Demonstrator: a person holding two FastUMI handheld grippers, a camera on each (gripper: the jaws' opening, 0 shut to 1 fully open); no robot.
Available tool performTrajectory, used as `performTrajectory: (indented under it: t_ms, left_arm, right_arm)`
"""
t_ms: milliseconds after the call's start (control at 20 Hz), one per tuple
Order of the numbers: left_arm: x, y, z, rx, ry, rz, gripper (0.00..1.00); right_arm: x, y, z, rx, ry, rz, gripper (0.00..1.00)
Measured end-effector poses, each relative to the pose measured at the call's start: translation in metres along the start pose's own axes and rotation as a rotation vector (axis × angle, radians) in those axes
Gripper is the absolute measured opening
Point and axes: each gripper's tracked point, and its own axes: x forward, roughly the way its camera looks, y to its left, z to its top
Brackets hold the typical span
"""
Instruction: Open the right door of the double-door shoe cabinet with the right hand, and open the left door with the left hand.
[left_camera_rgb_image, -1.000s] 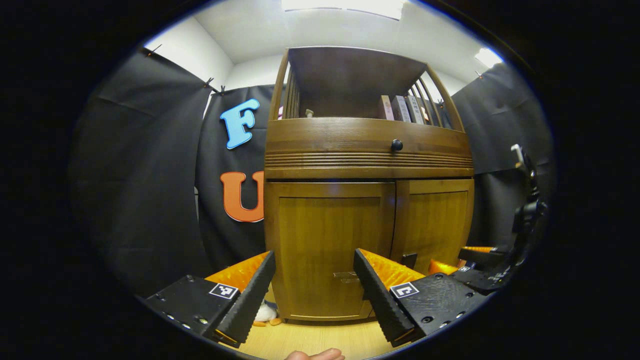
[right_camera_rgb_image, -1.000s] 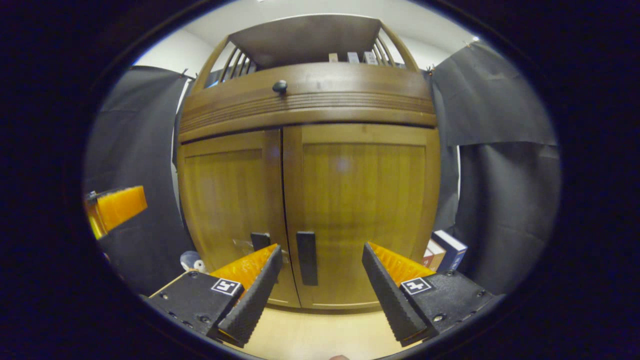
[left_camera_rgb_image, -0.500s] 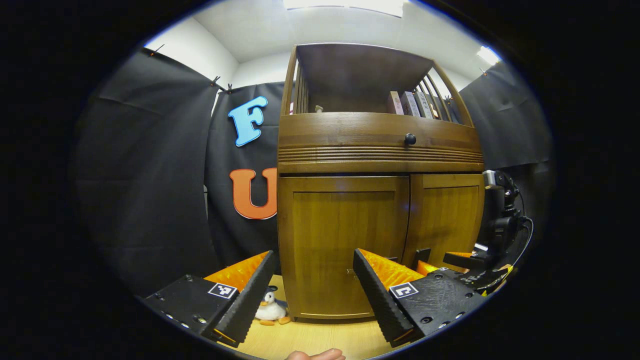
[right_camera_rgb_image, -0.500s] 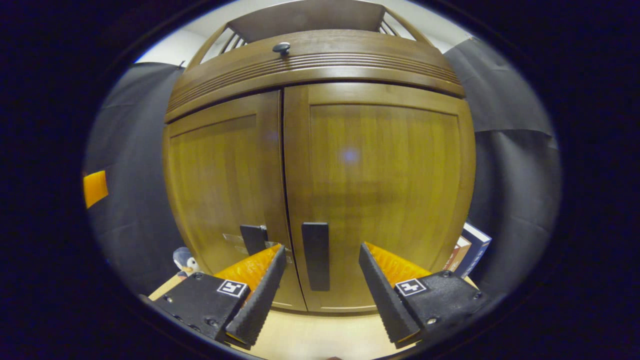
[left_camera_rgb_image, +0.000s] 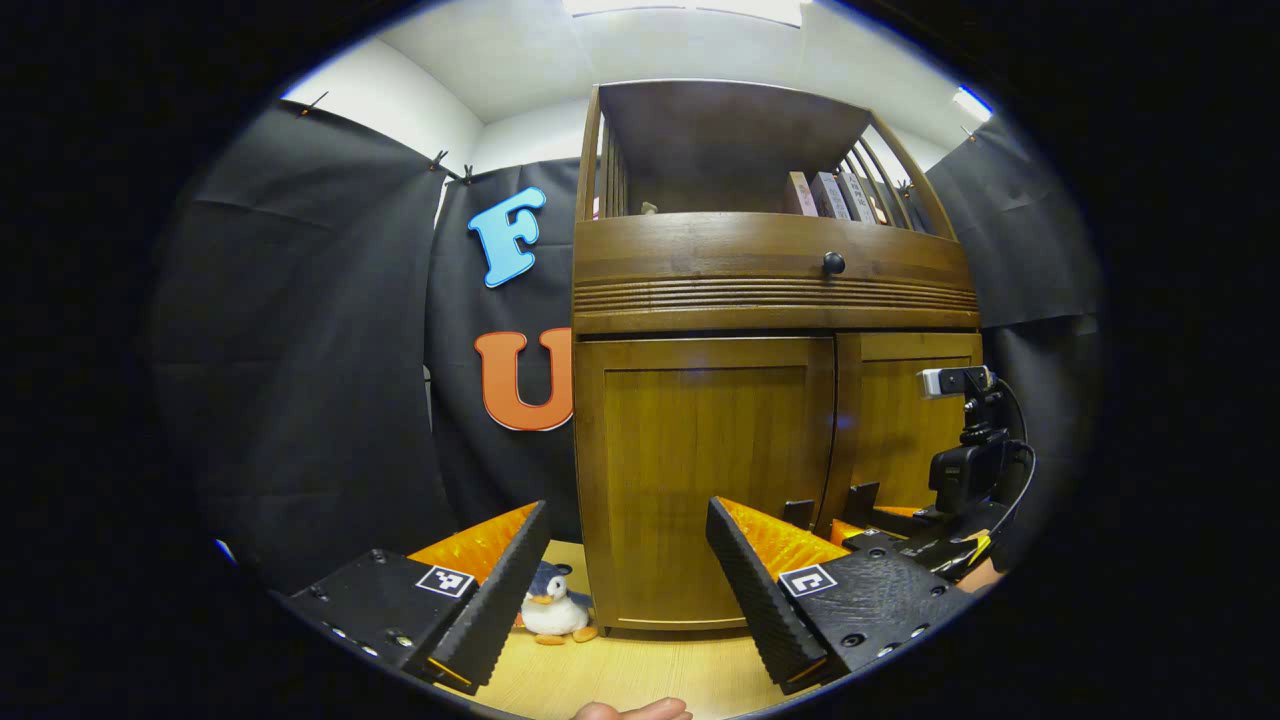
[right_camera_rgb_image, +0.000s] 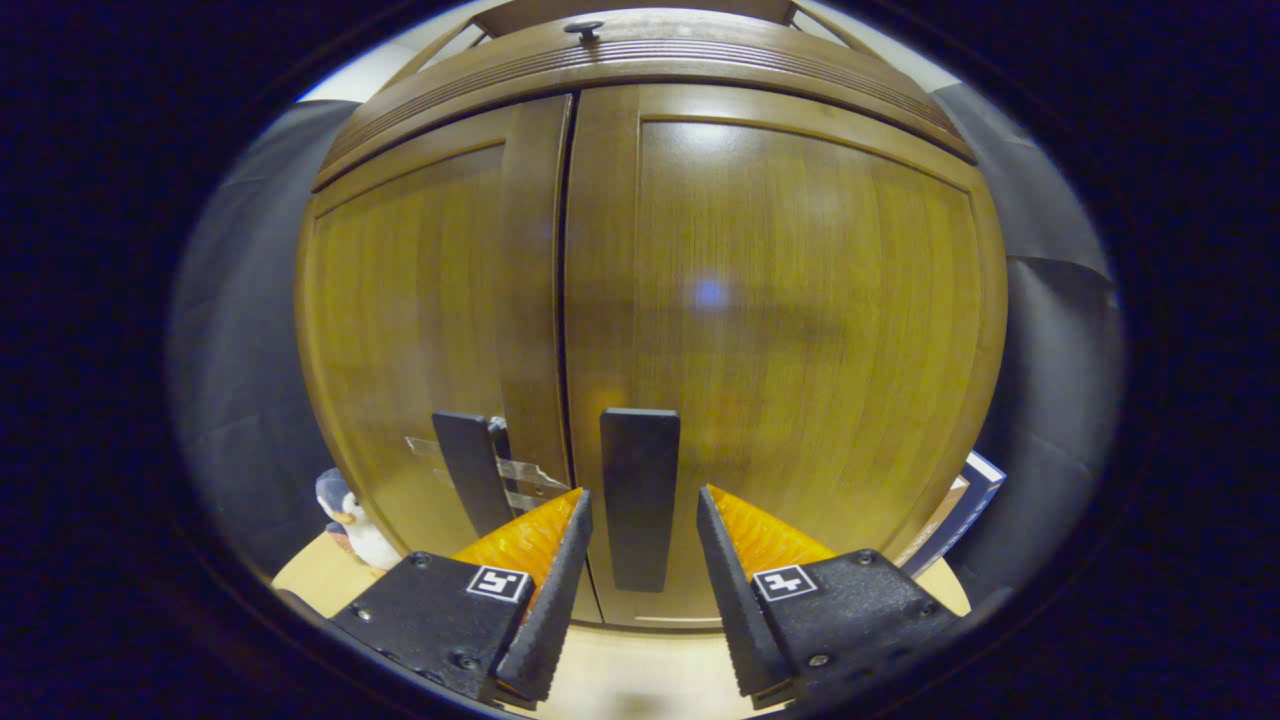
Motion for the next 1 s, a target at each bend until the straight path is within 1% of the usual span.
performTrajectory:
  t_ms: [50,100,150,250,350,550,800,1000]
  left_arm:
    - [0.000,0.000,0.000,0.001,0.004,0.000,0.95]
    - [0.000,-0.001,-0.003,-0.001,0.011,-0.003,0.95]
    - [0.002,-0.001,-0.004,-0.008,0.021,-0.003,0.95]
    - [0.003,0.001,-0.006,-0.025,0.034,-0.007,0.95]
    - [0.004,0.004,-0.010,-0.031,0.047,-0.002,0.95]
    - [0.004,0.008,-0.013,-0.044,0.060,0.003,0.95]
    - [0.005,0.001,-0.014,-0.087,0.073,-0.038,0.95]
    - [0.009,-0.002,-0.012,-0.065,0.059,-0.071,0.95]
  right_arm:
    - [0.003,0.001,-0.001,0.004,0.004,0.003,0.63]
    - [0.006,0.002,-0.003,0.010,0.006,0.009,0.60]
    - [0.008,0.001,-0.002,0.014,0.006,0.005,0.54]
    - [0.011,0.005,-0.001,0.034,0.002,0.022,0.46]
    - [0.014,0.004,0.001,0.034,-0.005,0.013,0.39]
    - [0.011,0.004,0.001,0.041,-0.012,0.012,0.35]
    - [0.008,0.004,-0.002,0.047,0.004,0.020,0.33]
    - [-0.010,0.002,-0.008,0.046,0.007,0.034,0.33]
